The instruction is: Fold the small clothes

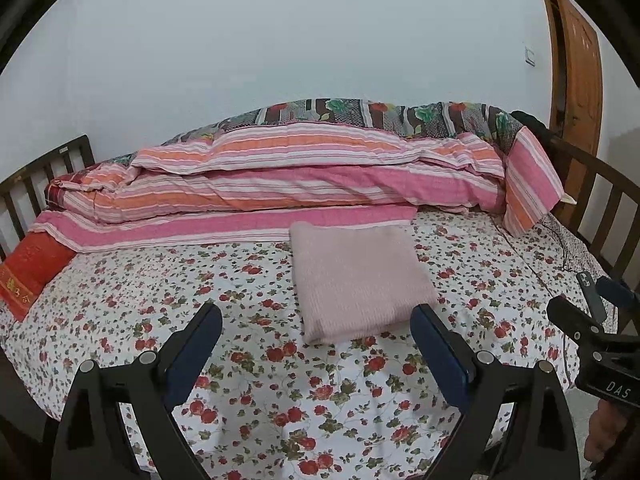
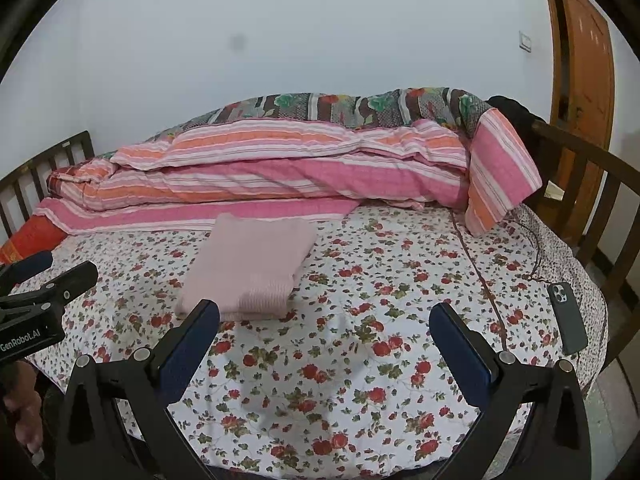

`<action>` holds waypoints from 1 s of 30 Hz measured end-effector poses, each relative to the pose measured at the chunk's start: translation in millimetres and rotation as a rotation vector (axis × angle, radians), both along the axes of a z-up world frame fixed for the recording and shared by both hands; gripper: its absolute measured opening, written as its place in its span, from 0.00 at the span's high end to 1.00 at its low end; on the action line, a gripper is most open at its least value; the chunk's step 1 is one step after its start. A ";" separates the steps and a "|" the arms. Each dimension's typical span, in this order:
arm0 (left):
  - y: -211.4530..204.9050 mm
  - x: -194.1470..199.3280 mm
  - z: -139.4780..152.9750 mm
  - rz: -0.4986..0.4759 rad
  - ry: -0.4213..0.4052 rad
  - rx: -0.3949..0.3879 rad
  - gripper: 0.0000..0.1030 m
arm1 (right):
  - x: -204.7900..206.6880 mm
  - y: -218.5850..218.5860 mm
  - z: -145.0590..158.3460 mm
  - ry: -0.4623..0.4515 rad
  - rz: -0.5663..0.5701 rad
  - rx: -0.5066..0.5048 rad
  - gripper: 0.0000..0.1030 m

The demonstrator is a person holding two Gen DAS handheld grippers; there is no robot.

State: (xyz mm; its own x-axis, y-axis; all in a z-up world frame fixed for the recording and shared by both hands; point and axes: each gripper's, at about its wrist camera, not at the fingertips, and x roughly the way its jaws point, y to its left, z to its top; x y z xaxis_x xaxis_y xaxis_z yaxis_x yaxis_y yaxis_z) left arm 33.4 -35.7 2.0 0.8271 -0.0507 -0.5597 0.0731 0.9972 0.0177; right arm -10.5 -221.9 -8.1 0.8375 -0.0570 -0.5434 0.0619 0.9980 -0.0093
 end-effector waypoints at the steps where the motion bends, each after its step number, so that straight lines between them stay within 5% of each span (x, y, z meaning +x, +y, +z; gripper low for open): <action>1: 0.7 0.5 -0.2 -0.001 0.000 0.001 0.07 | -0.1 -0.2 0.0 0.000 0.000 0.002 0.00; 30: 4.8 -0.8 5.5 0.022 -0.004 0.000 0.07 | -5.2 -0.4 4.4 -0.003 -0.009 0.012 0.00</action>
State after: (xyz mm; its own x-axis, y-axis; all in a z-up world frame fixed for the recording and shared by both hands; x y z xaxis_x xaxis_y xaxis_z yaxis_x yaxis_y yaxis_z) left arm 32.6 -30.8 7.5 0.8302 -0.0324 -0.5566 0.0513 0.9985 0.0183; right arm -15.7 -222.4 -3.7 0.8388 -0.0584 -0.5413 0.0713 0.9975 0.0028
